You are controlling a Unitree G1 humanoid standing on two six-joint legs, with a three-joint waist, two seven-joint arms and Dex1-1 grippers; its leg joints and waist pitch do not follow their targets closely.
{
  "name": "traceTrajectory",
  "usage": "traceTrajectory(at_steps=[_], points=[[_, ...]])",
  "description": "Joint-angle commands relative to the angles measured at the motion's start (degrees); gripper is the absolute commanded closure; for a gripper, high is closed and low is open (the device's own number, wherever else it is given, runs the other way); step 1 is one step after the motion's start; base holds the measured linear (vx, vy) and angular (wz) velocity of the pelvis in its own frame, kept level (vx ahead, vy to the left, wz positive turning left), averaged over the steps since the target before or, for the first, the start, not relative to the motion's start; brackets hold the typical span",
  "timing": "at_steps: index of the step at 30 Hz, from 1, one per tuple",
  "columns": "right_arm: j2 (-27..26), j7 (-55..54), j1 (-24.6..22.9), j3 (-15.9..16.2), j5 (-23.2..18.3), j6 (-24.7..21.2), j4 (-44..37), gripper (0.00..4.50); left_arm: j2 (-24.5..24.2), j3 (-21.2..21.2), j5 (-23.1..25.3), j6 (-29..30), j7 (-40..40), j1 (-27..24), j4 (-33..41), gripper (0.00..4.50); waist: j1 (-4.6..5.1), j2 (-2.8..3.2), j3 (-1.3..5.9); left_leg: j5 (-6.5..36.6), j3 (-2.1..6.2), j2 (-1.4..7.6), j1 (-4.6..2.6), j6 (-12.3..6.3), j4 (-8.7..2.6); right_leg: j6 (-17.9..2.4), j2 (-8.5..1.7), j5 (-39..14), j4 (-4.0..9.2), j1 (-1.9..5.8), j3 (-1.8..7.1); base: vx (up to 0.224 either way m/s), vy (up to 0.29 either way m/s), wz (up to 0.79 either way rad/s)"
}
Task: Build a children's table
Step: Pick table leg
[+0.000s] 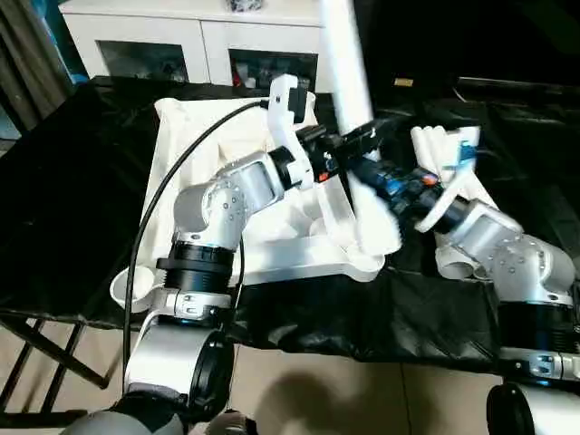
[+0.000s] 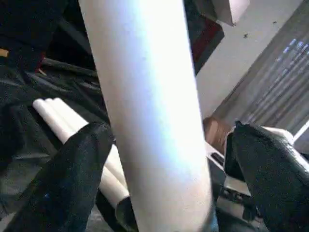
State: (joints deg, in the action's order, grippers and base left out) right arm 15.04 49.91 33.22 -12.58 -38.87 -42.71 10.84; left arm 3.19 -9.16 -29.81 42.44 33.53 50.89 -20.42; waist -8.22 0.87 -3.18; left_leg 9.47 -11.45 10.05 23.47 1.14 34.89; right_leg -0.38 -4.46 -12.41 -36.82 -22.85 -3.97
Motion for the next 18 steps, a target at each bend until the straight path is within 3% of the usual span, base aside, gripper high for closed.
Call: traceTrajectory(at_steps=[1,7,10,12,18], points=[[0.5,0.0,0.0,0.6,-0.8,-1.0,-2.6,2.68,0.3,-0.5,-1.1,0.5,-1.5,0.8,1.2,0.27,-0.06,-1.17,4.3,5.1,1.79,3.22,-1.62,-3.34,-3.44,-12.6,-4.76,-3.7,4.82,3.03,2.76,0.0,0.0,0.0],[0.6,-0.3,-0.4,1.3,-1.4,-1.7,-3.3,2.68,0.8,-1.9,-1.6,0.9,-4.2,1.0,0.8,1.03,-0.06,-1.19,4.26,5.3,1.81,3.3,-1.67,-3.04,-3.48,-12.3,-4.76,-4.3,4.91,2.94,2.74,0.0,0.0,0.0],[0.6,-0.1,-0.5,1.2,-1.7,-2.0,-3.3,2.68,0.8,-2.6,-1.6,0.4,-5.2,1.1,0.0,1.1,-0.04,-1.3,4.28,4.7,1.81,3.28,-1.65,-3.11,-3.49,-12.2,-4.74,-3.5,4.8,2.98,2.75,0.0,0.0,0.0],[0.6,-0.1,-0.6,1.2,-1.7,-2.2,-3.4,2.68,0.7,-3.0,-2.0,0.0,-5.7,1.3,-0.6,1.49,-0.08,-1.27,4.3,4.6,1.8,3.25,-1.63,-3.07,-3.45,-12.2,-4.76,-3.1,4.76,2.99,2.76,0.0,0.0,0.0],[0.8,0.2,-0.7,1.2,-1.9,-2.5,-3.5,2.68,0.7,-3.1,-2.9,-0.2,-5.4,1.7,-0.6,1.91,-0.08,-1.07,4.32,4.9,1.83,3.24,-1.65,-2.98,-3.43,-12.3,-4.81,-2.6,4.8,3.04,2.77,0.0,0.0,0.0]])
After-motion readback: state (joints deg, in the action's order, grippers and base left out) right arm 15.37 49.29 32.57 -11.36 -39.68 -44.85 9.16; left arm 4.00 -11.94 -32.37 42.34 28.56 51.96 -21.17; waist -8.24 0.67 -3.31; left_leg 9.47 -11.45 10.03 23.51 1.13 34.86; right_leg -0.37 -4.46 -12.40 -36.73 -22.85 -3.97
